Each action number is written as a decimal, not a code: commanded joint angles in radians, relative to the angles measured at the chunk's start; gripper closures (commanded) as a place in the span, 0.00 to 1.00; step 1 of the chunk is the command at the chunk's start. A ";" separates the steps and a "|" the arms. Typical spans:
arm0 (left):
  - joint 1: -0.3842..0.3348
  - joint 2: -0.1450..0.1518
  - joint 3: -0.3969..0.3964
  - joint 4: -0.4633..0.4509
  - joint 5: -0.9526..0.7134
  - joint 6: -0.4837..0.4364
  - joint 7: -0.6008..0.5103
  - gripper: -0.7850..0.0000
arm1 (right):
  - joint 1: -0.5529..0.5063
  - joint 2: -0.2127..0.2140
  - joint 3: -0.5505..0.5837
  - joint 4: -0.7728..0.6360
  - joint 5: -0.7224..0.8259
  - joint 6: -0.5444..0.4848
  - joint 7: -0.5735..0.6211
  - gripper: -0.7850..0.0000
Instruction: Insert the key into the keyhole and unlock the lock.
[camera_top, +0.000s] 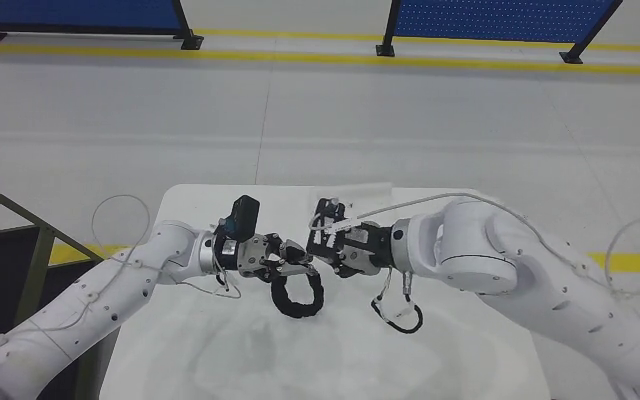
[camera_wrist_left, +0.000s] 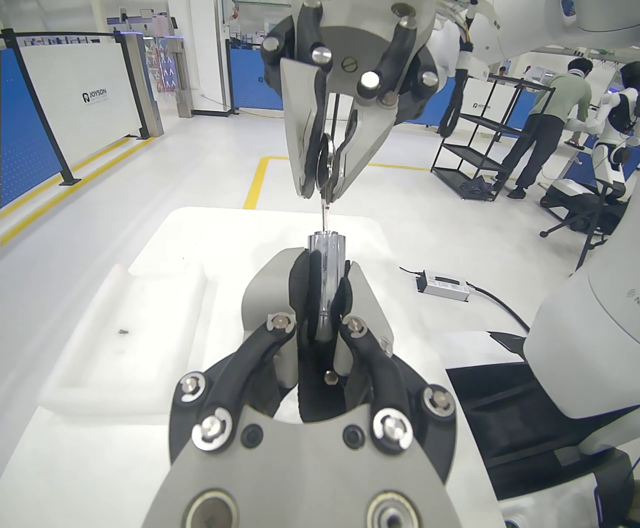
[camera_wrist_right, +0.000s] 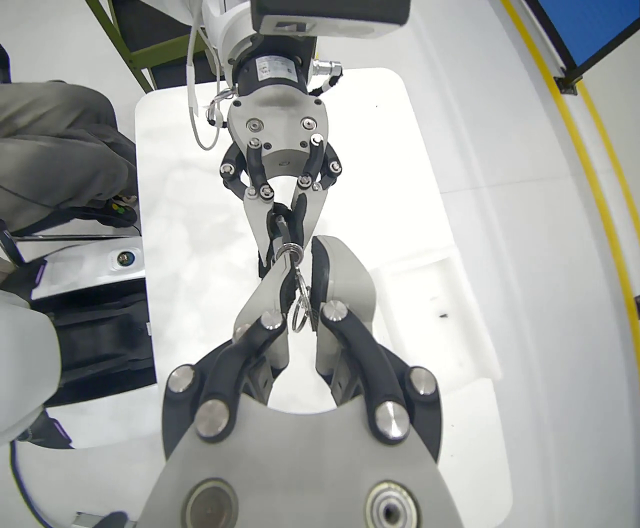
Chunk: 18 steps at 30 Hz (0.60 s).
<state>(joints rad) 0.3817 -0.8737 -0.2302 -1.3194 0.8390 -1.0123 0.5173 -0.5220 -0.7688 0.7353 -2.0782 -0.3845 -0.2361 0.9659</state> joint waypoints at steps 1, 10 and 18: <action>0.003 -0.003 -0.008 0.000 0.022 0.000 0.010 1.00 | -0.026 0.004 0.017 -0.006 0.022 0.040 -0.008 1.00; 0.018 -0.014 -0.031 0.018 0.081 0.000 0.026 1.00 | -0.101 0.013 0.074 -0.034 0.053 0.088 -0.014 0.00; 0.019 -0.013 -0.057 0.075 0.149 0.001 -0.079 1.00 | -0.139 0.017 0.123 -0.041 0.066 0.070 -0.024 0.00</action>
<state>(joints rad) 0.3998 -0.8864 -0.2815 -1.2594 0.9810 -1.0122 0.4585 -0.6567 -0.7524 0.8513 -2.1200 -0.3207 -0.1629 0.9423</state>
